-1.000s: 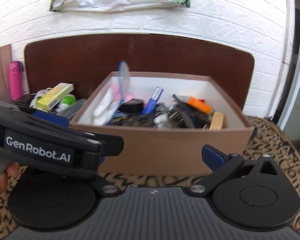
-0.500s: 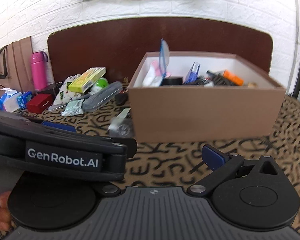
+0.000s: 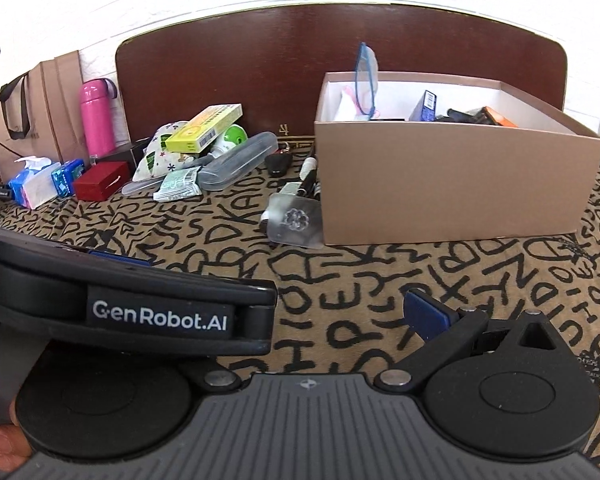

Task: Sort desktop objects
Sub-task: 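Withdraw the left tool from the box back over the table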

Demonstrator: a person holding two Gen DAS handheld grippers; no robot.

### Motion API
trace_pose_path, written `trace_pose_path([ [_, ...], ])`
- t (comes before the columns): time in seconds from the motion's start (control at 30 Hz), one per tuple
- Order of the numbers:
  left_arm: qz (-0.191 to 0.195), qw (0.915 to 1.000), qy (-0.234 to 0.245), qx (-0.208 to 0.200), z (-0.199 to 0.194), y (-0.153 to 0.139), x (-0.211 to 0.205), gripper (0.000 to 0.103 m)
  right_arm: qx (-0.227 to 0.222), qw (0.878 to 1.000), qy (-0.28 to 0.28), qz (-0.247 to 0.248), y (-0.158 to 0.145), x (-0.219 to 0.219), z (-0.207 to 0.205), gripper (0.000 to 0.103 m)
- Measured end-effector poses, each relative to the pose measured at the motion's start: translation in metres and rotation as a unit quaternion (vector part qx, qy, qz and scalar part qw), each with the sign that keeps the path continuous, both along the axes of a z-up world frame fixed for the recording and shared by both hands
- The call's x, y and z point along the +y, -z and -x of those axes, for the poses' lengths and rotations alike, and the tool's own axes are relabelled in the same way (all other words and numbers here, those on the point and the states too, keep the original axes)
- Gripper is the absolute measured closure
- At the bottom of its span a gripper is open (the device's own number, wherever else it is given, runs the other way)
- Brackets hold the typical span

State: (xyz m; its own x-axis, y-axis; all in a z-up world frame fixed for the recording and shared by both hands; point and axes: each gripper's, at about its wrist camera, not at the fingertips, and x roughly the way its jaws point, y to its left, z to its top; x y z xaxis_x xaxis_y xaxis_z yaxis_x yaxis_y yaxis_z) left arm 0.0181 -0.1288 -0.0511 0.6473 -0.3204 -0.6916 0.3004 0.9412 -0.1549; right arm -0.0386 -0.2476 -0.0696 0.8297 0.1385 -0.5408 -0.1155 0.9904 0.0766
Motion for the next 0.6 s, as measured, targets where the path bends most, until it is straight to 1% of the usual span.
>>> trace_pose_path([
  [0.27,0.019,0.9997,-0.014,0.012,-0.003,0.006,0.023,0.000,0.003,1.000,-0.017,0.000,0.004,0.019,-0.003,0.000],
  [0.4,0.031,0.9993,-0.018,0.011,-0.007,0.007,0.032,0.000,0.001,1.000,-0.020,0.004,0.004,0.024,-0.007,0.000],
  [0.6,0.040,0.9984,-0.039,0.008,-0.018,0.008,0.050,0.002,0.005,1.000,-0.029,0.005,0.009,0.029,-0.018,0.000],
])
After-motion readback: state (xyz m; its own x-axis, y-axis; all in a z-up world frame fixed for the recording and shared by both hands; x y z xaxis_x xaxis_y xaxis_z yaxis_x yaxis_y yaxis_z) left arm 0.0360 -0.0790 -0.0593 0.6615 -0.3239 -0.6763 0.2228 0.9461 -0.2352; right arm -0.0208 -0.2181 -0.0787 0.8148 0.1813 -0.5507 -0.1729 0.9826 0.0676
